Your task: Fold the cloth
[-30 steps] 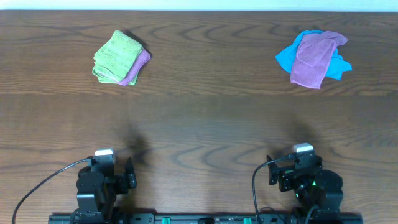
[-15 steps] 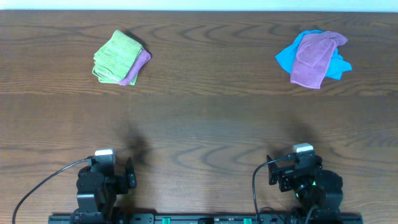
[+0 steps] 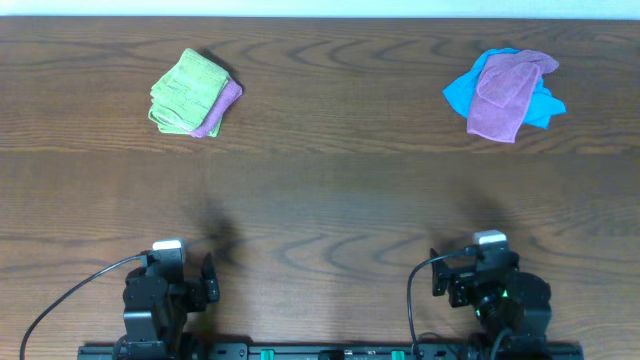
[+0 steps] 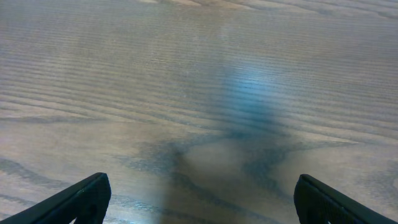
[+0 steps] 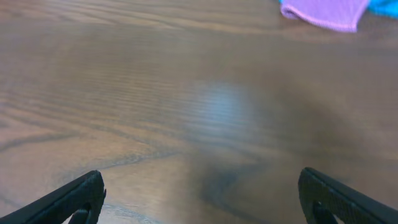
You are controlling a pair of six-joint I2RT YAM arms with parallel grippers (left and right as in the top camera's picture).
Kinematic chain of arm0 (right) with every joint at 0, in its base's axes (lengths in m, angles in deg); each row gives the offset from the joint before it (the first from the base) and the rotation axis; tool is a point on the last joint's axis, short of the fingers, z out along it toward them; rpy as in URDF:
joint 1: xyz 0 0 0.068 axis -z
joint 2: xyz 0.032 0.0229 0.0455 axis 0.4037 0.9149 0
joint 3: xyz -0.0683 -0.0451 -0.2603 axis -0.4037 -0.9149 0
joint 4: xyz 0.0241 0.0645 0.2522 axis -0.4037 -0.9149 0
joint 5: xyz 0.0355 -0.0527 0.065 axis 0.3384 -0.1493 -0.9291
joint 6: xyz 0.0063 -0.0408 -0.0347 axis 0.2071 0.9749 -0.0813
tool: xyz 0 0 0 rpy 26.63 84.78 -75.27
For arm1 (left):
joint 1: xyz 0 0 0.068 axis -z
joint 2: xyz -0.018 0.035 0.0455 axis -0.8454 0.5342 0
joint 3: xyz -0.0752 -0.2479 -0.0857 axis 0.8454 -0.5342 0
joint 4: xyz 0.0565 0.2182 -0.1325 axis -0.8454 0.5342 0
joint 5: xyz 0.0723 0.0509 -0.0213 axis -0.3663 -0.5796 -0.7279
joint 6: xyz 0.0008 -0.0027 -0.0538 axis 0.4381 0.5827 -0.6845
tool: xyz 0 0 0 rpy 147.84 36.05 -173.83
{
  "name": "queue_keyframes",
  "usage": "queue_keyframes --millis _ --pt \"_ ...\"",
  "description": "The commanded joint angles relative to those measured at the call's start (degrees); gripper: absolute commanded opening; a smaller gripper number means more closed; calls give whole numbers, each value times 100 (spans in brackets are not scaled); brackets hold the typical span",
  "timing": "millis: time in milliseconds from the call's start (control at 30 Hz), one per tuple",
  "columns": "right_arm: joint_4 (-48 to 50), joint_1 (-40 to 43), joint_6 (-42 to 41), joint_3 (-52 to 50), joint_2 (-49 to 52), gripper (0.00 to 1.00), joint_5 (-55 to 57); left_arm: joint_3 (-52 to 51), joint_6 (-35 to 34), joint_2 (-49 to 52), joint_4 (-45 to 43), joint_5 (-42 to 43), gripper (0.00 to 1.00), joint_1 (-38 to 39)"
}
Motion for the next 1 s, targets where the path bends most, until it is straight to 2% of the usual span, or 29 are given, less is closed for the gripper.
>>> queue_keyframes --millis 0,133,333,600,700,967 --pt "-24 247 -745 195 409 99 225 -168 61 -50 273 -125 95 33" --pt "-31 564 -848 944 1388 99 232 -168 61 -50 271 -125 95 33" --pt "-214 1036 -846 2944 3724 99 356 -168 61 -50 271 -125 95 33" --pt "-1176 1091 -804 5877 6684 99 708 -168 61 -50 271 -125 96 33" --pt "-1333 1093 -518 6857 7641 99 723 -168 61 -50 271 -125 95 33" --pt "-1132 1228 -442 8301 9357 99 911 -168 61 -50 273 -125 95 33"
